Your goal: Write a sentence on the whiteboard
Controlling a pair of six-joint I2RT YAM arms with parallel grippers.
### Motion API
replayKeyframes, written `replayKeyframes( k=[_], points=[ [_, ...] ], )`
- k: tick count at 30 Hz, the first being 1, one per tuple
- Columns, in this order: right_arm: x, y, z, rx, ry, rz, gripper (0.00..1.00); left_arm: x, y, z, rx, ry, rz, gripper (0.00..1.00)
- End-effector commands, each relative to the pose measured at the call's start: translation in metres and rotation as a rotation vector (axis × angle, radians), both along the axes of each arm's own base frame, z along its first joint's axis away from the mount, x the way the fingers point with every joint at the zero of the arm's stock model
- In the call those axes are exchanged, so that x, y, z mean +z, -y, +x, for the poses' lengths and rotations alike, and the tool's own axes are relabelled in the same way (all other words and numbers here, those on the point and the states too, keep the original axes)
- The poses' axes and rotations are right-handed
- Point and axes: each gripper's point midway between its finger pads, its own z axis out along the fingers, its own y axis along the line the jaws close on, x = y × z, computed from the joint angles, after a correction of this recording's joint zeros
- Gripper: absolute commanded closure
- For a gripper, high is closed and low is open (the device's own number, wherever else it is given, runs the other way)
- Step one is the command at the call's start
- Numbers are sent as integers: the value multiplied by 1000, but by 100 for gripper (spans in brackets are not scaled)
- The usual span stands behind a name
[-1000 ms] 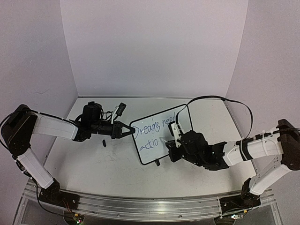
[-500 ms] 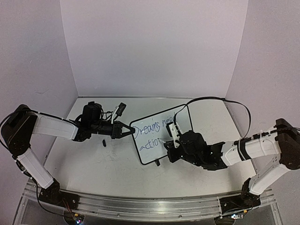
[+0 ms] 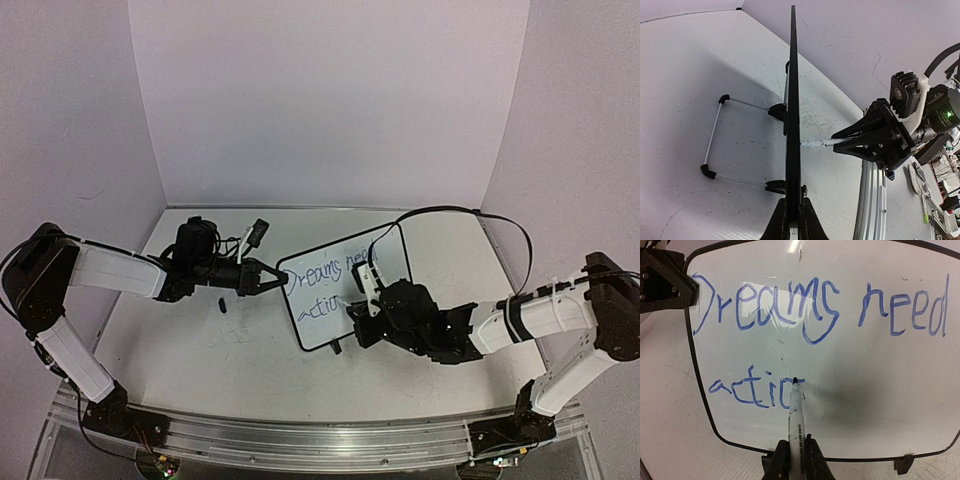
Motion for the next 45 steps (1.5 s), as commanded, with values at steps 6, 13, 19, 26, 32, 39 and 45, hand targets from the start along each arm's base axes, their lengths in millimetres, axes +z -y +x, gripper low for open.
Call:
replayKeyframes(
  k=[6,13,19,26,32,39,45],
  points=[
    [-14,8,-8,-22,-34,-16,100,5,0,1,-6,30,14,100],
    [-23,12,-14,-28,-57,-19,100,5,1,2,-7,28,14,100],
    [-13,8,-9,-37,-28,-3,100,6,1,2,-9,27,12,100],
    [7,-5,-1,-34,15,27,100,7,1,2,-8,27,11,100],
    [16,-6,5,-43,36,40,100,5,1,1,-9,27,14,100],
    [16,0,12,-87,37,31,100,6,0,0,-7,31,14,100],
    [8,8,13,-113,18,10,100,5,-1,0,-6,28,17,100]
  ],
)
